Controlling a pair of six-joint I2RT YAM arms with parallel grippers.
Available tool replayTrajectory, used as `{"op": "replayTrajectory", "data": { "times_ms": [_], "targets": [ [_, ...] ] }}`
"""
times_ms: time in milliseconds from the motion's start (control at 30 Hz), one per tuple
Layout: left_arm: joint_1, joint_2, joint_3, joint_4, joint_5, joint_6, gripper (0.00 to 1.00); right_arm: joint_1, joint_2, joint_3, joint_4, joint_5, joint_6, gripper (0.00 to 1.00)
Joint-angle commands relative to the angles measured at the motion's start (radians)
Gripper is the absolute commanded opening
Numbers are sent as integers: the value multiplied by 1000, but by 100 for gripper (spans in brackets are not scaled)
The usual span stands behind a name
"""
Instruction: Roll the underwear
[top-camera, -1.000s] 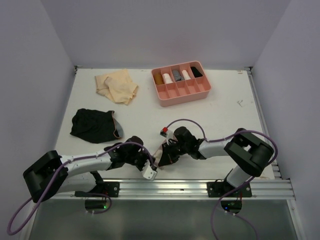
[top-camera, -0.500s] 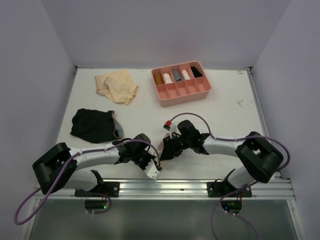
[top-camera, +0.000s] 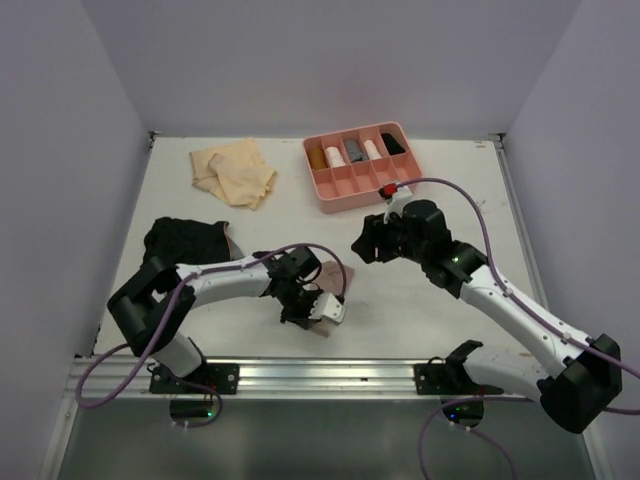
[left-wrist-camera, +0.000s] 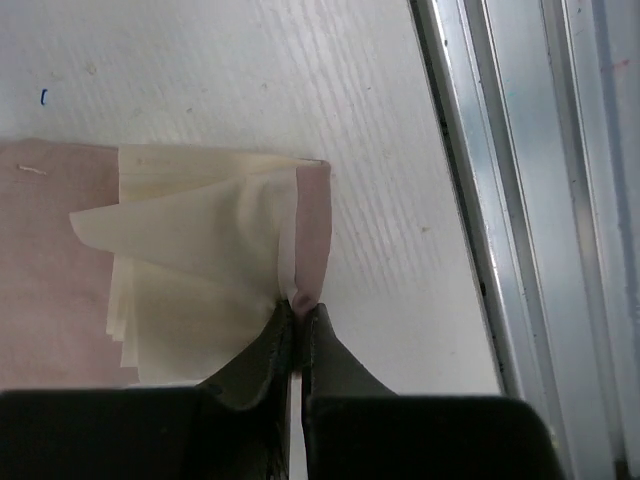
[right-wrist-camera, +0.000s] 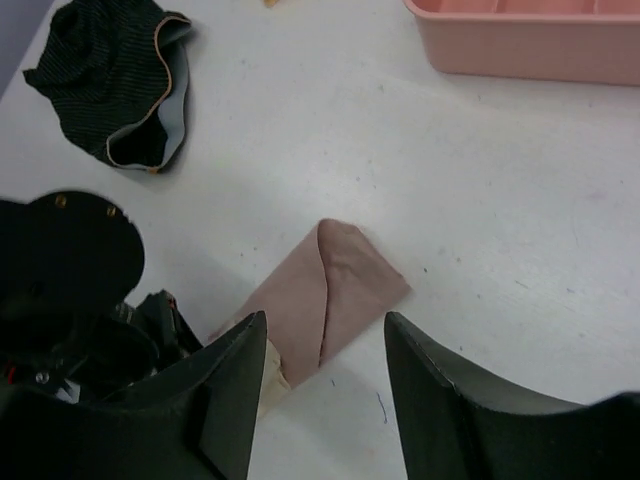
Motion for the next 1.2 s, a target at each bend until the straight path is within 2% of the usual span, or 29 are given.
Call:
{"op": "replayTrajectory", "data": {
  "times_ms": [0,100,133,200,333,400,467,600,700,967,1167],
  "targets": [
    [49,127,41,-172,62,-135,0,-5,-84,47,-161,66,-38,54],
    [118,218,134,-235,118,-144,0,-5,-132,77,-232,3,-64,55],
    [169,314,232,-292,144,-122,0,-5,-154,120,-313,-101,-117,54],
    [185,365,278,-330,151,-94,0,-5,-173,123,-327,-134,-137,54],
    [213,494,389,-438,172,-25,0,13,-179,125,-388,-275,-194,43],
    [225,567,452,-482,168,0,0,39,-158,128,-402,-298,-225,42],
    [234,609,490,-516,171,4,0,113,-135,145,-408,-281,-243,42],
    [259,698,561,-555,186,9,0,298,-14,191,-441,-140,-324,42],
    [279,727,573,-562,201,4,0,374,86,191,-380,-85,-380,42],
    [285,763,592,-542,197,-48,6,500,383,200,-211,13,-473,45],
    [293,781,598,-541,220,-62,9,535,483,208,-154,38,-507,49]
  ]
}}
